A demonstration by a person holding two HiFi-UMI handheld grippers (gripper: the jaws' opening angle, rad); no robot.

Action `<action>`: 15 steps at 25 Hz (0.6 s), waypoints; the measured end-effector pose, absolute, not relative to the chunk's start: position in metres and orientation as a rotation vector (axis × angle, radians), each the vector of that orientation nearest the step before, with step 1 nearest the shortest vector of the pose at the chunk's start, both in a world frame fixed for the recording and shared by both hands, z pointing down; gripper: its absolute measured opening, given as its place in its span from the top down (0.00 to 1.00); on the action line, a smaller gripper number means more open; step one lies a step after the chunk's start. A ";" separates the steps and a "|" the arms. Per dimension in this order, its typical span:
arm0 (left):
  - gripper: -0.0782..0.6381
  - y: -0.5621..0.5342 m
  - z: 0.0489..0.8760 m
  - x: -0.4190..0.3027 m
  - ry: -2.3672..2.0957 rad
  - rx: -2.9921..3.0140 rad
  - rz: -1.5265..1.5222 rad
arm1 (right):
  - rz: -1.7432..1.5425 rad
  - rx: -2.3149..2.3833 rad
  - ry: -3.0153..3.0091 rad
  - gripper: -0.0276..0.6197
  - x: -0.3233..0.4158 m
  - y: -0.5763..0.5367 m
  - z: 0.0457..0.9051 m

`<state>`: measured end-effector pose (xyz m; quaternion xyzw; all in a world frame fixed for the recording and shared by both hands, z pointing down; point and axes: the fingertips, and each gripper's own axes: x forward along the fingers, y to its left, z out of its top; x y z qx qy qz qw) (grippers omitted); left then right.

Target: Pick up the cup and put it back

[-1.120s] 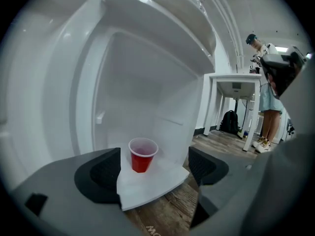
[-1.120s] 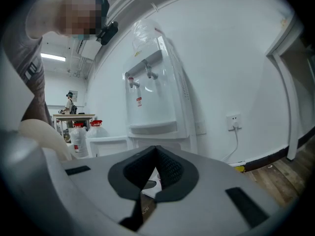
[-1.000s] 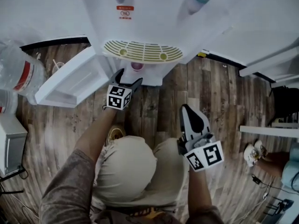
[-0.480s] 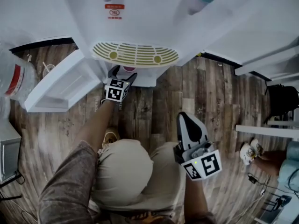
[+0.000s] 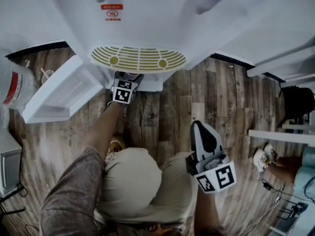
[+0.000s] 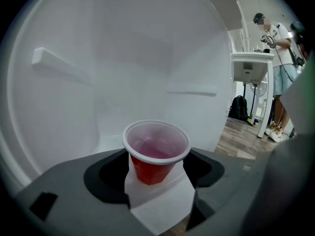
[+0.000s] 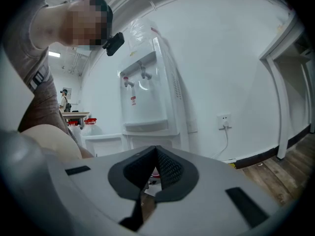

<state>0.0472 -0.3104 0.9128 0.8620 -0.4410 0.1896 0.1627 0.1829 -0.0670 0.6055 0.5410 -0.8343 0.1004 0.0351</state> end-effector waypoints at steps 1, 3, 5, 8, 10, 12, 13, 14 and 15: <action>0.42 -0.311 0.911 0.047 -1.259 2.461 0.540 | 0.307 1.667 -2.564 0.95 0.183 -0.067 0.605; 0.47 -0.312 0.909 0.047 -1.261 2.460 0.536 | 0.310 1.672 -2.564 0.95 0.184 -0.067 0.605; 0.47 -0.311 0.906 0.048 -1.256 2.467 0.536 | 0.311 1.675 -2.561 0.95 0.184 -0.067 0.607; 0.47 -0.307 0.898 0.048 -1.242 2.479 0.531 | 0.314 1.679 -2.563 0.95 0.183 -0.067 0.606; 0.47 -0.302 0.893 0.046 -1.238 2.484 0.535 | 0.315 1.680 -2.567 0.95 0.183 -0.066 0.605; 0.47 -0.296 0.886 0.044 -1.230 2.491 0.543 | 0.315 1.683 -2.571 0.95 0.183 -0.066 0.603; 0.47 -0.293 0.883 0.043 -1.225 2.490 0.542 | 0.313 1.684 -2.572 0.95 0.183 -0.066 0.602; 0.47 -0.290 0.879 0.041 -1.222 2.483 0.535 | 0.310 1.684 -2.574 0.95 0.183 -0.066 0.602; 0.47 -0.287 0.876 0.038 -1.219 2.469 0.523 | 0.307 1.682 -2.576 0.95 0.182 -0.066 0.602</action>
